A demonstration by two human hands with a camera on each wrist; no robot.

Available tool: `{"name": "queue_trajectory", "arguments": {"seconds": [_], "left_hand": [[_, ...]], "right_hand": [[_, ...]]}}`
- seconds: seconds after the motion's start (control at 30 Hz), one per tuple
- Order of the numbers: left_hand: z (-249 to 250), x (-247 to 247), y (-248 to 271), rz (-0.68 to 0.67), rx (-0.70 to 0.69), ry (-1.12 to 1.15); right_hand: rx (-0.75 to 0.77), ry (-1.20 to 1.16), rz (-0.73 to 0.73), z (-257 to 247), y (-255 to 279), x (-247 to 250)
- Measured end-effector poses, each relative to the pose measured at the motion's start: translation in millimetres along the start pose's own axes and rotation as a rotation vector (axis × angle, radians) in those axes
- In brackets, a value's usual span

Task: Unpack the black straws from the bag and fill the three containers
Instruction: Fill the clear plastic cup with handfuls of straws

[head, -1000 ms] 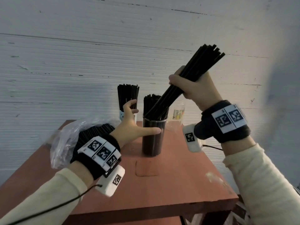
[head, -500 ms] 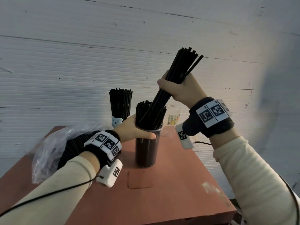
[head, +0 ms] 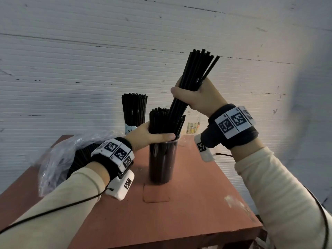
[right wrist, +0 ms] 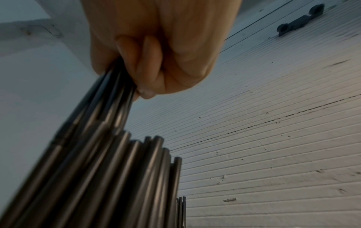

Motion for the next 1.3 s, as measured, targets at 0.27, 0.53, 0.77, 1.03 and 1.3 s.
{"name": "queue_trajectory", "arguments": {"seconds": [0.27,0.53,0.77,1.03,1.3], "left_hand": [[-3,-7,1,-0.069,0.014,0.073],[-7,-8,11,-0.092,0.029,0.058],[-27,7,18,0.063,0.084,-0.111],[-24,-5,27,0.07,0.05,-0.055],[-13,-4,34,0.139,0.055,-0.092]], "right_hand": [[-0.011,0.021,-0.075,4,-3,-11],[-0.062,0.082,-0.191,22,-6,-42],[-0.089,0.122,-0.188,28,7,-53],[0.108,0.14,0.257,-14,26,-13],[0.274,0.432,0.332,-51,20,-19]]}}
Point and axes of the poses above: each hand's wrist, its own y-axis away from the middle knuckle, its own x-axis out of the back of the hand, z = x × y, the point moved 10 cm from there along -y, towards the middle knuckle, and after that the axes turned 14 degrees about -z, right-handed, at the moved point
